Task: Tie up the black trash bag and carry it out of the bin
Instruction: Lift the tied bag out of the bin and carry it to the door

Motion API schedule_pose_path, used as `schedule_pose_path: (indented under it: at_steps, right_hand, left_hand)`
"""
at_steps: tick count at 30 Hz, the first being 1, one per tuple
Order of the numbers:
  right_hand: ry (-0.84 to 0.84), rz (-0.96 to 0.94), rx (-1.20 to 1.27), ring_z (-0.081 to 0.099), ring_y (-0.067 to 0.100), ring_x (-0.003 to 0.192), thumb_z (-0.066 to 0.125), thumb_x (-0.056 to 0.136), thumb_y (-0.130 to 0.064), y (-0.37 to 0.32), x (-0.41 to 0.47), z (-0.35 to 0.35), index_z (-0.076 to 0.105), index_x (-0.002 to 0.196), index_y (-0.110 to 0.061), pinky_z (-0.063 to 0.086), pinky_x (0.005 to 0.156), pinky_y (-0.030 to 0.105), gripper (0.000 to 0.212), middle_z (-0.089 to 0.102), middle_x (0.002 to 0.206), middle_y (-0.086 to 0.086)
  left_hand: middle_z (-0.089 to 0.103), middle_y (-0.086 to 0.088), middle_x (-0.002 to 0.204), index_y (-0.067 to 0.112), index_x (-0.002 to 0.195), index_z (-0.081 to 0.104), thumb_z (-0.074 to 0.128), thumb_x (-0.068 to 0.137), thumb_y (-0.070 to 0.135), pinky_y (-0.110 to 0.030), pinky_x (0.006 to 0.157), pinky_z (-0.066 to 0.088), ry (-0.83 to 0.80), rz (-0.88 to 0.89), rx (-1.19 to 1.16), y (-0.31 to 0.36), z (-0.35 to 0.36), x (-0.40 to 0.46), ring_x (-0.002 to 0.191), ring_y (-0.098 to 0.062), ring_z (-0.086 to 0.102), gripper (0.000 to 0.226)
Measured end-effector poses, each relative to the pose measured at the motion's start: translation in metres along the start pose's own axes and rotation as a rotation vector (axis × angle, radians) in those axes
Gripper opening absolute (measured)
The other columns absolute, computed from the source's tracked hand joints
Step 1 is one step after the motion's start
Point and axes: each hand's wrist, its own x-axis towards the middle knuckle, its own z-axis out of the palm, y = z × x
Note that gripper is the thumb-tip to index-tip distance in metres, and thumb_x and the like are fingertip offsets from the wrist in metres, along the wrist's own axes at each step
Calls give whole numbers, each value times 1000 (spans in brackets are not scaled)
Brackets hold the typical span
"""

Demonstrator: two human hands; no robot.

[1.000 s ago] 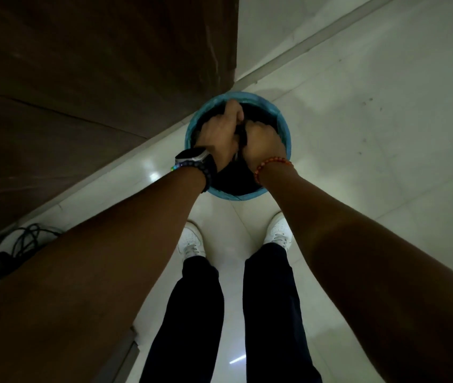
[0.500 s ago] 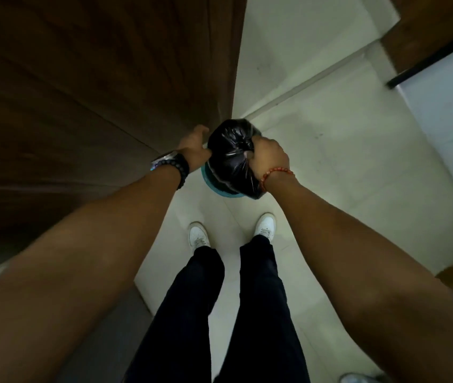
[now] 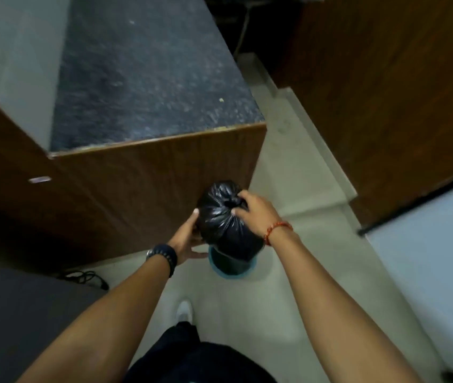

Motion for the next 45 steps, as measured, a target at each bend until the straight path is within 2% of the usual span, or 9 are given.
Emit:
schedule_pose_path:
  at_steps: [9,13,17,20,23,29,35,40,45]
  right_hand:
    - [-249,-425,-169,59,30,119,66,88,-36,-103,-80,30,53,130,-22,49,100,42,46,63,131,9]
    - [-432,-616,-297,61,31,114,68,85,-37,-169,-150,79,53,127,-23,50,97,41,46,64,127,9]
    - [-607,-829,-441,63,30,112,72,79,-39,-244,-232,155,57,124,-21,51,96,40,51,66,125,8]
    - [-728,-954,-561,63,31,111,71,78,-41,-300,-305,227,57,125,-18,52,95,40,54,65,126,10]
    - [-826,-1086,-646,60,32,116,69,81,-37,-353,-386,307,56,124,-15,49,96,37,50,63,128,11]
    - [-945,-1225,-755,62,32,114,69,78,-35,-465,-542,474,55,125,-16,51,97,41,52,63,128,11]
    - [-939,-1339,-702,64,32,106,67,80,-34,-584,-659,587,56,122,-18,54,91,42,46,66,121,12]
    - [-891,-1410,-604,63,29,105,60,90,-30,-671,-703,657,50,127,-17,54,90,42,40,64,121,8]
    - [-796,-1383,-514,61,30,109,61,89,-26,-766,-716,741,52,126,-13,53,91,42,40,63,121,10]
  left_hand:
    - [58,-13,135,21,130,60,49,82,79,-68,92,52,260,240,-496,-96,-16,-140,121,-36,58,76]
    - [60,-10,134,31,126,64,49,79,82,-66,91,54,386,292,-600,-172,-58,-225,120,-36,59,71]
    - [64,-7,131,35,122,66,50,68,91,-61,89,56,572,317,-704,-267,-113,-314,118,-35,62,80]
    - [66,-8,126,29,125,64,41,80,86,-56,89,58,654,343,-781,-343,-151,-387,113,-34,64,76]
    - [64,-11,129,28,127,62,43,83,82,-62,93,55,710,341,-888,-427,-200,-455,118,-35,60,72]
    - [58,-13,140,34,135,59,54,67,90,-66,87,56,783,347,-1030,-590,-307,-575,121,-41,59,88]
    - [57,-10,136,30,132,60,47,81,82,-64,88,56,951,455,-1159,-674,-398,-697,117,-39,63,74]
    - [64,-8,127,33,125,64,45,80,84,-59,89,59,1112,554,-1194,-680,-490,-760,115,-36,63,70]
    - [64,-9,127,28,130,62,51,81,80,-56,88,60,1130,607,-1231,-681,-613,-794,116,-34,63,73]
